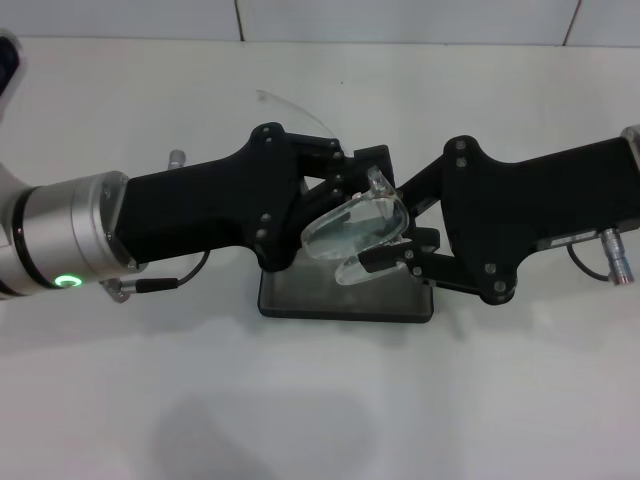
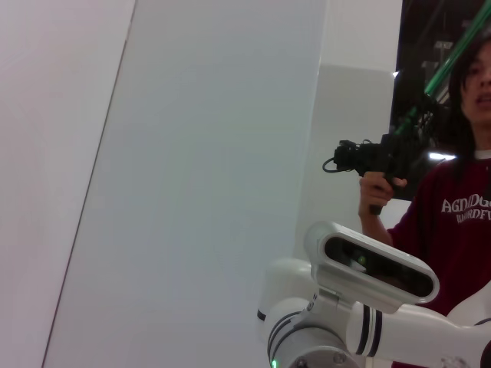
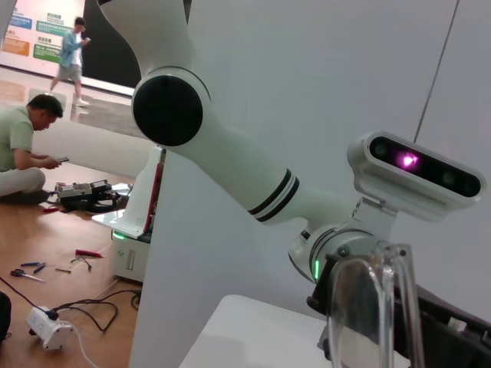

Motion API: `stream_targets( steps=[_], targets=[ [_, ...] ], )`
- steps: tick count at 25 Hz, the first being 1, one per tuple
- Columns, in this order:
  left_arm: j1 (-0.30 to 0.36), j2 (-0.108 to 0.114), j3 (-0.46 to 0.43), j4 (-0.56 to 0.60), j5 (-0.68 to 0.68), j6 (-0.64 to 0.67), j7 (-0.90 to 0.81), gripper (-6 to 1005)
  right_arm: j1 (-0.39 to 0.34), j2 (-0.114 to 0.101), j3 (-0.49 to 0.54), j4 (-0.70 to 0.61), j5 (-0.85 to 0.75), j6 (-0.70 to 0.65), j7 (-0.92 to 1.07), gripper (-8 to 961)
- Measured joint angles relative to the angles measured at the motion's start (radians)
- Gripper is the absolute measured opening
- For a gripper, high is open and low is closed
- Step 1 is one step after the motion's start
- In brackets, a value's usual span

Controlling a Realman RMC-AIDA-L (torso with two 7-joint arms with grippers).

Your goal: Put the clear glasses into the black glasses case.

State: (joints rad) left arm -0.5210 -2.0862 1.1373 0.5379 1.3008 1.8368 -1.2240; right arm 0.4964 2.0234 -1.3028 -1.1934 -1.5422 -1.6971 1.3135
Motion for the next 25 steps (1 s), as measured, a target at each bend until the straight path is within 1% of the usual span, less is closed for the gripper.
stream_targets(
  steps=[4, 10, 12, 14, 15, 16, 20, 23, 25],
  targets=[
    [0.006, -0.001, -0.007, -0.003, -0.013, 0.004, 0.000, 63, -0.005, 0.000, 0.000, 0.000, 0.001, 0.001, -0.002, 114],
    [0.044, -0.002, -0.012, -0.012, -0.099, 0.004, 0.000, 63, -0.037, 0.002, -0.005, 0.000, 0.038, 0.004, -0.053, 114],
    [0.059, 0.000, -0.022, -0.012, -0.127, 0.002, 0.000, 63, -0.064, 0.003, -0.007, 0.001, 0.078, 0.003, -0.116, 114],
    [0.074, -0.002, -0.055, -0.012, -0.143, 0.000, 0.000, 63, -0.099, 0.003, -0.019, 0.001, 0.126, 0.000, -0.207, 114],
    [0.081, -0.003, -0.071, -0.012, -0.149, 0.000, -0.001, 63, -0.142, 0.003, -0.048, 0.001, 0.183, -0.002, -0.333, 113],
    [0.088, -0.004, -0.085, -0.013, -0.158, 0.000, -0.002, 63, -0.142, 0.003, -0.048, 0.001, 0.183, -0.002, -0.333, 113],
    [0.112, -0.003, -0.099, -0.013, -0.209, 0.000, -0.009, 63, -0.210, 0.001, -0.119, 0.001, 0.284, -0.010, -0.551, 113],
    [0.114, -0.003, -0.099, -0.021, -0.228, 0.000, -0.009, 63, -0.231, 0.000, -0.155, 0.001, 0.312, -0.016, -0.626, 113],
    [0.102, -0.003, -0.096, -0.039, -0.226, 0.000, -0.009, 63, -0.232, 0.001, -0.171, 0.001, 0.317, -0.018, -0.644, 113]
  ],
)
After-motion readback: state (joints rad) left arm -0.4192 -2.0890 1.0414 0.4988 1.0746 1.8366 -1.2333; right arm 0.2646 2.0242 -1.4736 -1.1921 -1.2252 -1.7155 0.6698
